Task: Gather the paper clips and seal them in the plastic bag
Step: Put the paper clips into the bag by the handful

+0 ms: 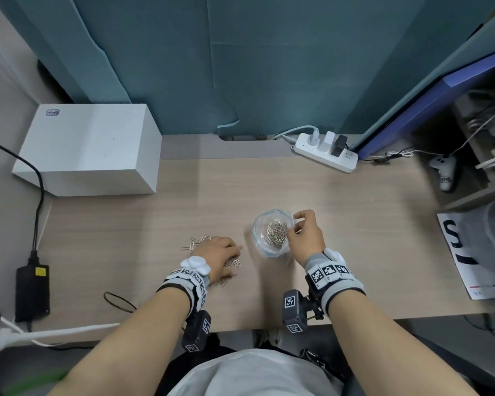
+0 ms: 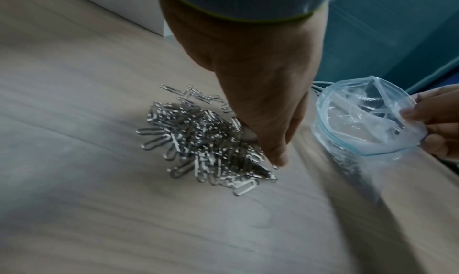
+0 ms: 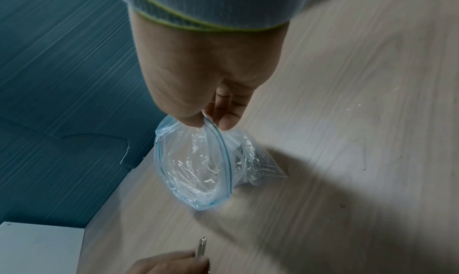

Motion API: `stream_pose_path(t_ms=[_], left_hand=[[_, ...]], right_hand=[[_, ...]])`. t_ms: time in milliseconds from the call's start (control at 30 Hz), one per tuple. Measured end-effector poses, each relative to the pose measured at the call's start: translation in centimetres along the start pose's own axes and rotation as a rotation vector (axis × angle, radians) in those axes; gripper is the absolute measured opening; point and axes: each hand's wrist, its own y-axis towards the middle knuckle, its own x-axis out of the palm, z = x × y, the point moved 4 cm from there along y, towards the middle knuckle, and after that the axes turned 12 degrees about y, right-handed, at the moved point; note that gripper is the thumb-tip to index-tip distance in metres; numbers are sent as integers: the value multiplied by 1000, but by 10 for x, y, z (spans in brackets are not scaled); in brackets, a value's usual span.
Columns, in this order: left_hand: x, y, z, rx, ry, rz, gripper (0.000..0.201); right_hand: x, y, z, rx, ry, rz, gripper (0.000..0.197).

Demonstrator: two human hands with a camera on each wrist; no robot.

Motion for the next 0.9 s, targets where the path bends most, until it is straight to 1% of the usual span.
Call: stream_pose_path(t_ms=[33,100,267,433,467,533,667,767,833,900], left_hand=[[1,-5,-5,-15,1,-17,58],[6,-13,-10,-65,-16,-23,62],[16,-22,-13,-204,-53,34,41],[15,-20,-13,-289,-182,-12,12],[15,-19,-14,-307,-191,-1,13],[15,-19,-14,-377,-246,36,20],[-3,-11,-7,-477,-422,113,15],[-28,8,13,-443,-539,191,15],[-46,21,31,-391,-600,233,13],[-56,32,44,-329,-694,256,16]], right_hand=[[2,-1,-2,-1,-11,-6,27],[6,-1,-3,2,-16,-20,27],[11,-3,-4,-5,-26,-45,28],[9,-5,0,1,-32,-61,29],[9,-5,1,-2,-32,-61,29],[7,-5,1,-5,-31,-63,30],[7,-4,0,8,-31,-68,29],[8,-5,-1,15,-35,-68,28],[9,-6,-2,13,-38,-70,29],[9,-6,-2,12,-42,-69,30]])
